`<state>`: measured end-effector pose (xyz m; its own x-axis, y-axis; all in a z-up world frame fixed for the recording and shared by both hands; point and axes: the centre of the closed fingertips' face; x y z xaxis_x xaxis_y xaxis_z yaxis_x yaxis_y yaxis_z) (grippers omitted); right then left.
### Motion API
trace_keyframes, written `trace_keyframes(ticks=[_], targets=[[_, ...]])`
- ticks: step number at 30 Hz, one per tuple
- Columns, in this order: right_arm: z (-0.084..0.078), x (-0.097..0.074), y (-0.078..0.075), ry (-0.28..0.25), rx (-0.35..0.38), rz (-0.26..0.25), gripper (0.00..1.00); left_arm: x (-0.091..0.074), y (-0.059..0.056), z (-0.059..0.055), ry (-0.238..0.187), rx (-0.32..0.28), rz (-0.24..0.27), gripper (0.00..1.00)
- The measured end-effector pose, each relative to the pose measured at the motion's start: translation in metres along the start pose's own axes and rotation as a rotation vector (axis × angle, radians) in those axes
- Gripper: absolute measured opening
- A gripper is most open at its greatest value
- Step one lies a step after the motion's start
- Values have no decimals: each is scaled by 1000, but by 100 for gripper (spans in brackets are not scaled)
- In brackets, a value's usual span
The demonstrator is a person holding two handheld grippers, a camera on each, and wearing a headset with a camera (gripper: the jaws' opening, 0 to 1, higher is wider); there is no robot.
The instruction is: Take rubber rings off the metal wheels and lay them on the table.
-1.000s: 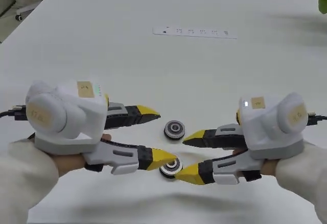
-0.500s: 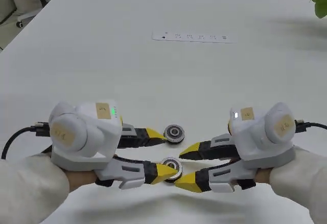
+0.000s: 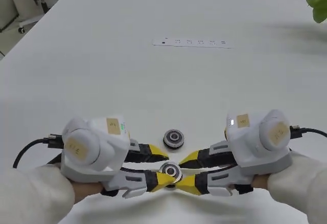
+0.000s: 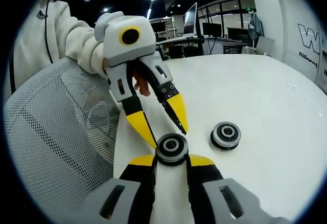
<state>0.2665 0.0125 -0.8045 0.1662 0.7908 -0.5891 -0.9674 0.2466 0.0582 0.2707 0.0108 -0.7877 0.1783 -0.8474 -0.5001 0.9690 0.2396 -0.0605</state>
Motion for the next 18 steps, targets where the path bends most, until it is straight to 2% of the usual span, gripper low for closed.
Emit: trace_keyframes(ticks=[5, 13, 16, 18], targets=[[0, 0, 1, 2, -8, 1, 19, 1, 0, -6, 27, 14, 3, 18], [-2, 0, -1, 12, -26, -1, 17, 3, -2, -6, 24, 41, -8, 15], [-10, -1, -6, 53, -49, -30, 11, 4, -2, -7, 24, 44, -9, 14], [-9, -1, -6, 47, -40, -26, 8, 4, -2, -6, 22, 44, -9, 14]])
Point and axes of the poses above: the centre of the closed fingertips' face, and the gripper's own axes: x roughly forward along the fingers, y roughly to its left, z roughly out of its top, and after that the axes turned 7 degrees about -z, right-handed
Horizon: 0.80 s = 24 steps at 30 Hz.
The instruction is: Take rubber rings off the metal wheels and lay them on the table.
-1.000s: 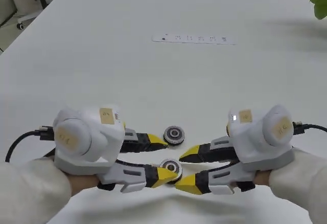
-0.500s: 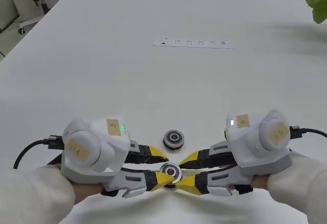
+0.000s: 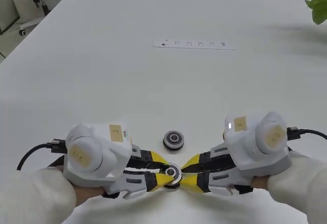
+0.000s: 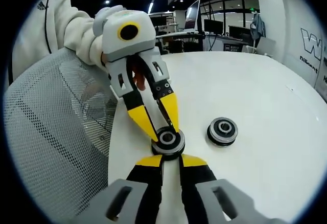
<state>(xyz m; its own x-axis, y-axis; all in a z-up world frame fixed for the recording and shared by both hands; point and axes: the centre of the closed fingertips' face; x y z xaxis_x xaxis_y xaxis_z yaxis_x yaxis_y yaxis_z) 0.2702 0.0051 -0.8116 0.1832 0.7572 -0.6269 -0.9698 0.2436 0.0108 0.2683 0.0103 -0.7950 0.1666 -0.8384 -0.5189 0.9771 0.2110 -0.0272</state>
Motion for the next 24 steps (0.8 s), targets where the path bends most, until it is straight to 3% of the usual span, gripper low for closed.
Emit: trace_keyframes(ticks=[9, 18, 19, 20, 24], targets=[[-1, 1, -2, 10, -3, -15, 6, 1, 1, 0, -9, -8, 3, 14], [-2, 2, -2, 50, -18, -31, 3, 1, 2, 0, -19, -13, 4, 14], [-4, 2, -5, 66, -32, -52, 0, 1, 2, 0, -19, -14, 4, 14], [-6, 3, -2, 74, -47, -35, 0, 1, 2, 0, -21, -16, 6, 14], [-5, 2, -4, 78, -29, -46, 0, 1, 2, 0, -22, -14, 7, 14]])
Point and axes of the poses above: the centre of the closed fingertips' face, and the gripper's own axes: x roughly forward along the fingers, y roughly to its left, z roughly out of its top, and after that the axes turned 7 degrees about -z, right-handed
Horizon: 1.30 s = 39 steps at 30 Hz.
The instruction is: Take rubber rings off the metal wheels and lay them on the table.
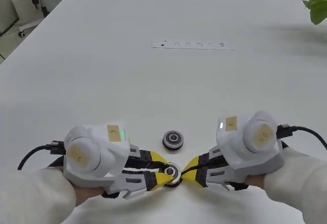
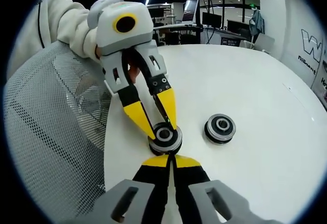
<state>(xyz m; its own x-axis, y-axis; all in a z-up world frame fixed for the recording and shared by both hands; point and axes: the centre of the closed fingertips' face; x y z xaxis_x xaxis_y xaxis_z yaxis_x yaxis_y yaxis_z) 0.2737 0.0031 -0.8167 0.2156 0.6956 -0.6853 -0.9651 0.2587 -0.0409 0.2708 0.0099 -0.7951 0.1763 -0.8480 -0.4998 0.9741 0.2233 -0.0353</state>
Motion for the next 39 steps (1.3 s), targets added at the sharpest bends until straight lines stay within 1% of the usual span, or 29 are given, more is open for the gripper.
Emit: trace_keyframes(ticks=[4, 6, 8, 9, 10, 11, 14, 17, 20, 21, 23, 28, 31, 36, 39], targets=[[1, -1, -3, 5, 64, 2, 0, 0, 1, 0, -1, 3, 2, 14], [1, -3, -4, 5, 115, 5, 0, 0, 1, 0, -3, 1, 4, 14], [2, -4, -5, 0, 149, 9, 0, 0, 1, 0, -8, -5, 4, 14], [2, -4, -5, -1, 176, 14, 0, 0, 2, 0, -11, -8, 4, 14], [3, -5, -5, -5, 217, 20, 0, 0, 2, 0, -15, -11, 4, 14], [3, -6, -6, -7, 231, 22, 0, 0, 2, 0, -18, -14, 3, 14], [3, -8, -7, -12, 317, 37, 0, 1, 2, 0, -25, -21, 3, 14], [4, -9, -8, -14, 422, 52, 0, 1, 1, 1, -28, -23, 3, 14], [4, -10, -9, -14, 475, 61, 0, 1, 1, 1, -31, -23, 0, 14], [5, -11, -9, -17, 507, 68, 0, 1, 1, 1, -31, -23, 0, 14], [5, -11, -9, -23, 548, 76, 0, 1, 1, 1, -31, -22, 0, 14], [7, -13, -9, -37, 598, 93, 0, 2, 0, 2, -33, -19, -1, 14], [9, -12, -7, -37, 643, 99, 0, 2, 0, 2, -31, -9, -1, 14], [10, -12, -6, -44, 665, 106, 0, 2, -1, 2, -31, -5, 0, 14], [12, -12, -5, -44, 655, 105, 0, 2, -1, 2, -31, -5, -1, 14]])
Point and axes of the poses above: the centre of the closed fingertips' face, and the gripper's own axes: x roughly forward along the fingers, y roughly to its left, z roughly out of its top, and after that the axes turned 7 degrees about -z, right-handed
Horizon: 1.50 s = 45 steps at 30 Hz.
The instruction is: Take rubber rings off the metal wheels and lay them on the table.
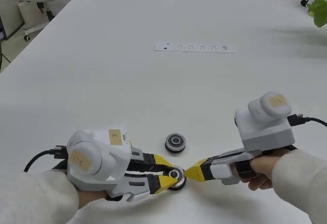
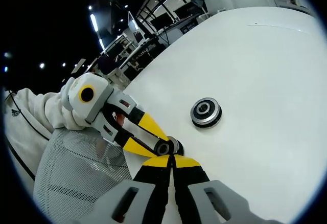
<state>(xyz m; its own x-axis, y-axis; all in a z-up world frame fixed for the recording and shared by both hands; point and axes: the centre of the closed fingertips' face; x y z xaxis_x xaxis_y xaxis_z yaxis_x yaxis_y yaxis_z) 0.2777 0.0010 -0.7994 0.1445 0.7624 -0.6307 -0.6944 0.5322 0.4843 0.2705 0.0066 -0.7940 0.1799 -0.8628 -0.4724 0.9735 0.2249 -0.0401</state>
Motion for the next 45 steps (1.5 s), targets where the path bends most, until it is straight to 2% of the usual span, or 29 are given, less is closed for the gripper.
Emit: trace_keyframes(ticks=[7, 22, 30, 45], targets=[[1, 0, 4, 0, -33, -8, 0, 0, -1, 0, 1, 4, 0, 14], [4, 1, 10, -11, -48, 11, 0, 1, 0, 1, 5, 13, 3, 14], [8, -2, -2, -31, -29, -18, 0, -1, 4, 0, 11, 13, 23, 14], [8, -3, -7, -37, -34, -43, 0, 1, 3, 0, 20, 24, 26, 14]])
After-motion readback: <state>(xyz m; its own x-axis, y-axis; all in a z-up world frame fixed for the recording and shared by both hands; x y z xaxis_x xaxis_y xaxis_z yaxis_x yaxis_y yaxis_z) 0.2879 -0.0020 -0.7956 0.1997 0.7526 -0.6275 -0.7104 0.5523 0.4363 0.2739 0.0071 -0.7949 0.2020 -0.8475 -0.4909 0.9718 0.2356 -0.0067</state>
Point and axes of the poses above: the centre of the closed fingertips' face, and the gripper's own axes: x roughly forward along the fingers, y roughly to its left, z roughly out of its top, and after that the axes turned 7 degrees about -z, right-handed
